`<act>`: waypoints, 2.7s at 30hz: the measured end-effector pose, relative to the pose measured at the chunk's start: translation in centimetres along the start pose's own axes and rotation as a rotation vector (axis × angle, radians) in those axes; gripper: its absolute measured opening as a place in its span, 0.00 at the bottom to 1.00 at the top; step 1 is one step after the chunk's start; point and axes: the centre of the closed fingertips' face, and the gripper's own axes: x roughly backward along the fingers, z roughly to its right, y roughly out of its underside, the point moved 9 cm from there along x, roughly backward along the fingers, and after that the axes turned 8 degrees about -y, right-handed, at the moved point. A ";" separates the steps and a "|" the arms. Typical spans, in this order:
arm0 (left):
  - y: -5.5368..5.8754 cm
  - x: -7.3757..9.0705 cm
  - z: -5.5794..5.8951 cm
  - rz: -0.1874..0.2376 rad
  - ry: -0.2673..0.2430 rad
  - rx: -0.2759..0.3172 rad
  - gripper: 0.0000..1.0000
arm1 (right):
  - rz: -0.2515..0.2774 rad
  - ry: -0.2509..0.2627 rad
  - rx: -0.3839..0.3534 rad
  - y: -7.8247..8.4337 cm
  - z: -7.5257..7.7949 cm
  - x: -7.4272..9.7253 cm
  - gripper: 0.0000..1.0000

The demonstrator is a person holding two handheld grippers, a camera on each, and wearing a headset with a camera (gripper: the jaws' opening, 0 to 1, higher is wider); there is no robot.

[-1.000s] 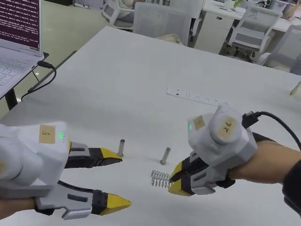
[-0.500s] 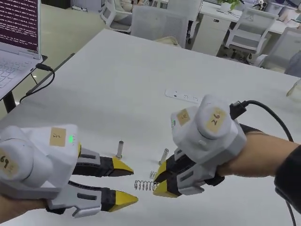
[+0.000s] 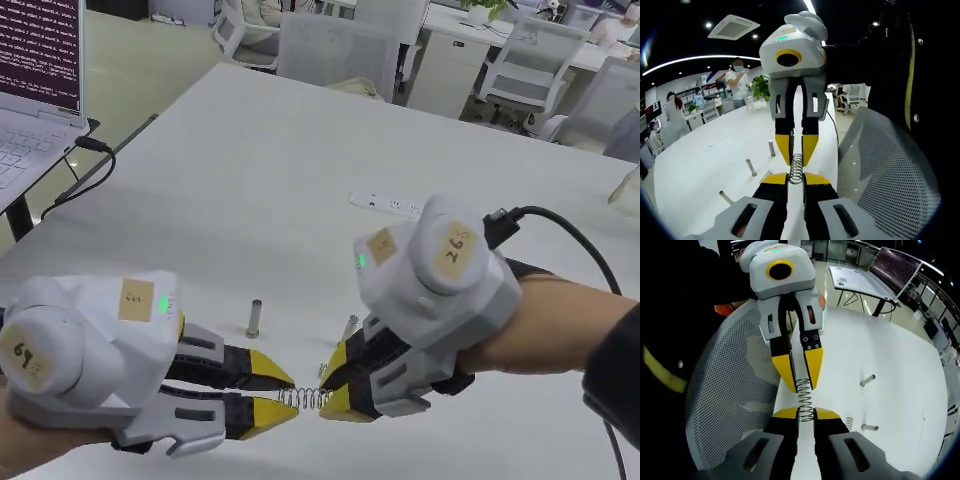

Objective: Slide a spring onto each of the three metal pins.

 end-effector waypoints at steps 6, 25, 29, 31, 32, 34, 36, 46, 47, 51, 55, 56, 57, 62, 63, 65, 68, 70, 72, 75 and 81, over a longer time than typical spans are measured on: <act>0.0 0.0 0.2 -0.002 0.013 0.001 0.03 | 0.005 -0.008 0.001 0.1 -0.1 0.1 0.08; -0.2 0.2 0.1 0.017 0.006 -0.005 0.03 | 0.056 0.032 0.044 -1.6 -1.1 2.3 0.08; -0.2 0.2 0.2 0.017 0.011 -0.009 0.02 | 0.053 0.029 0.052 -1.9 -1.1 2.3 0.07; -0.1 0.3 0.2 0.019 0.011 -0.011 0.02 | 0.048 0.028 0.050 -1.9 -1.0 2.2 0.08; -0.1 0.3 0.2 0.020 0.012 -0.007 0.02 | 0.048 0.027 0.048 -1.8 -0.9 2.1 0.08; -0.1 0.4 0.2 0.021 0.013 -0.008 0.02 | 0.049 0.027 0.042 -1.8 -0.9 2.0 0.08; 0.0 0.4 0.2 0.018 0.018 -0.004 0.02 | 0.056 0.025 0.037 -1.8 -0.9 2.0 0.08; 0.0 0.5 0.2 0.023 0.020 0.008 0.02 | 0.099 0.037 0.010 -1.0 -0.8 1.6 0.13; 0.0 0.6 0.3 0.025 0.019 0.007 0.02 | 0.104 0.037 0.009 -1.0 -0.8 1.6 0.13; -0.1 0.5 0.2 0.031 0.018 0.011 0.02 | 0.140 0.030 -0.008 -1.0 -0.8 1.5 0.13; -0.2 0.6 0.2 0.039 0.017 0.013 0.02 | 0.191 0.026 -0.024 -1.1 -0.6 1.7 0.11; -0.2 0.6 0.2 0.044 0.017 0.018 0.02 | 0.199 0.022 -0.027 -1.1 -0.6 1.7 0.11; -0.3 0.6 0.1 0.050 0.016 0.024 0.02 | 0.231 0.012 -0.042 -1.1 -0.6 1.7 0.11; -0.4 0.6 0.1 0.057 0.013 0.028 0.02 | 0.250 0.004 -0.058 -0.9 -0.5 1.7 0.11; -0.4 0.6 0.1 0.057 0.014 0.028 0.02 | 0.259 -0.002 -0.061 -0.8 -0.5 1.7 0.11; -0.5 0.6 0.1 0.059 0.014 0.030 0.02 | 0.280 -0.014 -0.077 -0.7 -0.5 1.6 0.11; -0.5 0.7 0.1 0.063 0.012 0.034 0.02 | 0.306 -0.018 -0.086 -0.7 -0.4 1.6 0.10; -0.5 0.7 0.1 0.068 0.014 0.040 0.02 | 0.317 -0.021 -0.090 -0.7 -0.4 1.6 0.10; -0.5 0.7 0.0 0.067 0.011 0.040 0.02 | 0.318 -0.022 -0.094 -0.7 -0.4 1.5 0.10; -0.6 0.6 0.0 0.069 0.010 0.045 0.02 | 0.327 -0.025 -0.104 -0.5 -0.4 1.5 0.10; -0.5 0.6 0.0 0.069 0.006 0.046 0.02 | 0.321 -0.030 -0.105 -0.6 -0.5 1.5 0.09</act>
